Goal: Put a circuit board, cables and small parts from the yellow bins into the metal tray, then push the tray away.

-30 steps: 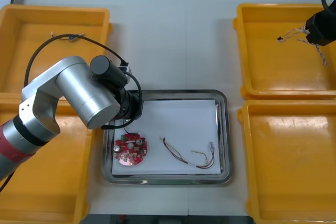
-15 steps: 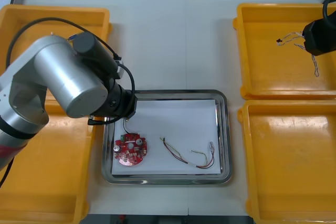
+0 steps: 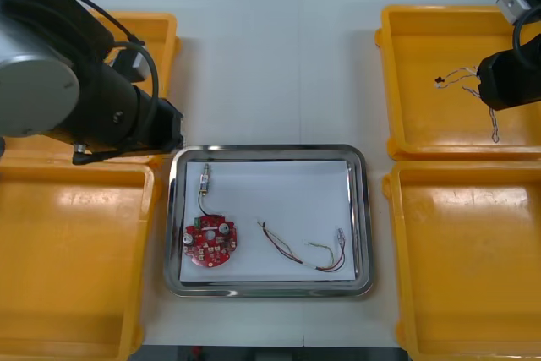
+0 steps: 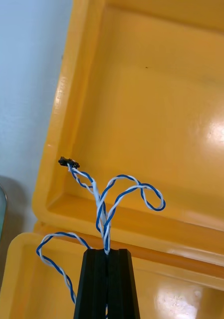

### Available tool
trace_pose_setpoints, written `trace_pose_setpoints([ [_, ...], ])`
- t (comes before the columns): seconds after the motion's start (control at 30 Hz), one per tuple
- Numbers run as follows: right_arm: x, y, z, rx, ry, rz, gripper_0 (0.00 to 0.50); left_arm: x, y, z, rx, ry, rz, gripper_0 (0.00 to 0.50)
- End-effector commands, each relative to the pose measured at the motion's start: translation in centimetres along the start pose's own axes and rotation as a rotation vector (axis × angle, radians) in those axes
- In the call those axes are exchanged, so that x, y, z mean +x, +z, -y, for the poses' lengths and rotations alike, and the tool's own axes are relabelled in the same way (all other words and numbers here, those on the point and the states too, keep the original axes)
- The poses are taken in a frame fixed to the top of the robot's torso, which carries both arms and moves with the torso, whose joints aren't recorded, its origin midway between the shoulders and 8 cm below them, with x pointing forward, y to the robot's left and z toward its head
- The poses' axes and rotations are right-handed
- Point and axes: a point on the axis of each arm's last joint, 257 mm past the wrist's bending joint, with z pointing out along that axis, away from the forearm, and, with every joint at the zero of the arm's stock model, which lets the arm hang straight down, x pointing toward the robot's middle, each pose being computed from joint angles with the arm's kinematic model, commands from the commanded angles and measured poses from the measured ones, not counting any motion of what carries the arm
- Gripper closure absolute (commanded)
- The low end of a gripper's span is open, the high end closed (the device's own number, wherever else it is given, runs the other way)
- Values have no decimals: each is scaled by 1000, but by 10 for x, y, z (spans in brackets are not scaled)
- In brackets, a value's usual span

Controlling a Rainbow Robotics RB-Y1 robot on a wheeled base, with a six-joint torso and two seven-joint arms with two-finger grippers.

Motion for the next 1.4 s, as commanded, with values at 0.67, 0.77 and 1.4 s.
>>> trace_pose_setpoints([
  [0.67, 28, 1, -99, -66, -242, -7, 500, -32, -69, -133, -147, 226, 148, 0],
  [0.77, 38, 7, -113, -77, -285, -32, 500, -30, -71, -143, -166, 256, 144, 0],
  [1.4, 73, 31, -176, -148, -617, -85, 500, -33, -76, -165, -236, 398, 145, 0],
])
